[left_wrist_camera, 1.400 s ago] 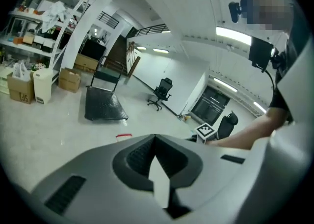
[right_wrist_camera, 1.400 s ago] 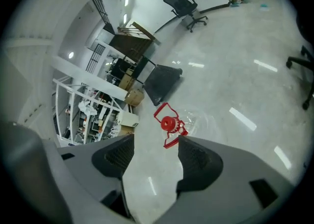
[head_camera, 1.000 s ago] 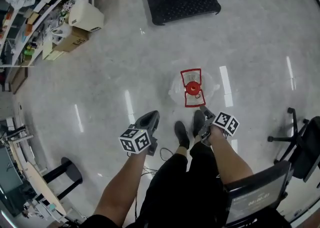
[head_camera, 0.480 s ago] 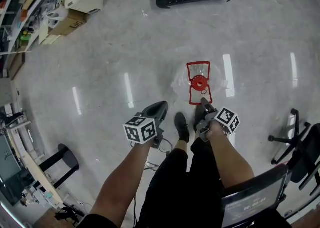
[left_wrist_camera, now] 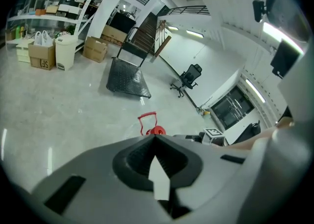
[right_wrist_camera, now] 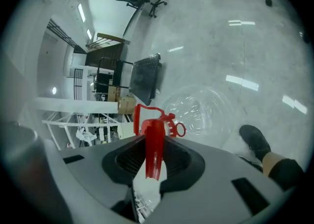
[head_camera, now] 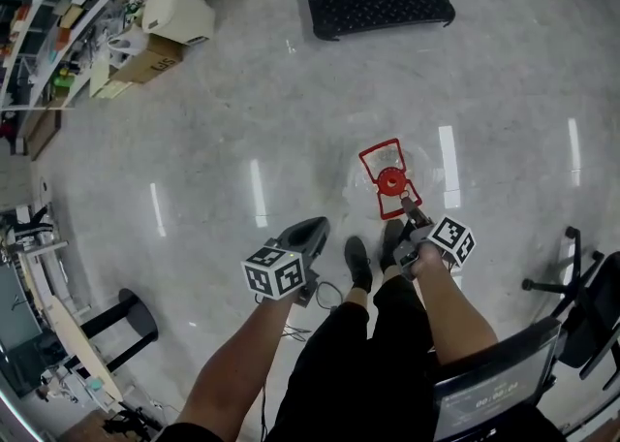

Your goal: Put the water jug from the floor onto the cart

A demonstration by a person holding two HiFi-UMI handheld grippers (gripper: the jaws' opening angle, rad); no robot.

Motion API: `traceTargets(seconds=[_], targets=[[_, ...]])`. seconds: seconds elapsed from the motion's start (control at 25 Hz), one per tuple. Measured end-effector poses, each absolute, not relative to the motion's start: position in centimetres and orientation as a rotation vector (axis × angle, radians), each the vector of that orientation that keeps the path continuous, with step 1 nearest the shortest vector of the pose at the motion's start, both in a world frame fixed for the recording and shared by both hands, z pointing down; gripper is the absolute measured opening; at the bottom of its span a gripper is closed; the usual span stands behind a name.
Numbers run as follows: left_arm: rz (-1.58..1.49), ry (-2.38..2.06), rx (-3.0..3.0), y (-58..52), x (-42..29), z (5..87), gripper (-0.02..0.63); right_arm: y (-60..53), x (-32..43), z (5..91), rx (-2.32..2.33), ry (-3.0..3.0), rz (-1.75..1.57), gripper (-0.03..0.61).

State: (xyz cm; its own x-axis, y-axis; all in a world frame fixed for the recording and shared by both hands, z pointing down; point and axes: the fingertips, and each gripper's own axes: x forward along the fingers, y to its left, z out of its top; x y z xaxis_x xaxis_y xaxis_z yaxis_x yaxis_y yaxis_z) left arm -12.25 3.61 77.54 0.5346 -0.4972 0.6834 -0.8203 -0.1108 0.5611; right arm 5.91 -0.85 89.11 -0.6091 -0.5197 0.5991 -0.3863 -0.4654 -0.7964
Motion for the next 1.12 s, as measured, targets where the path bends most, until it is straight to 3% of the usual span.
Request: traceTargets(seconds=[0.6, 1.12], targets=[[0.182, -1.231, 2.045, -8.0, -12.3, 59.1, -0.009, -12.9, 6.7, 67.6, -0.964, 1.938, -2.051, 0.086], [-0.004, -1.202, 2.22, -28.5, -17.8, 49.8, -0.009, -35.8, 3.2, 54.5, -1.024, 2.065, -1.817, 0.078]])
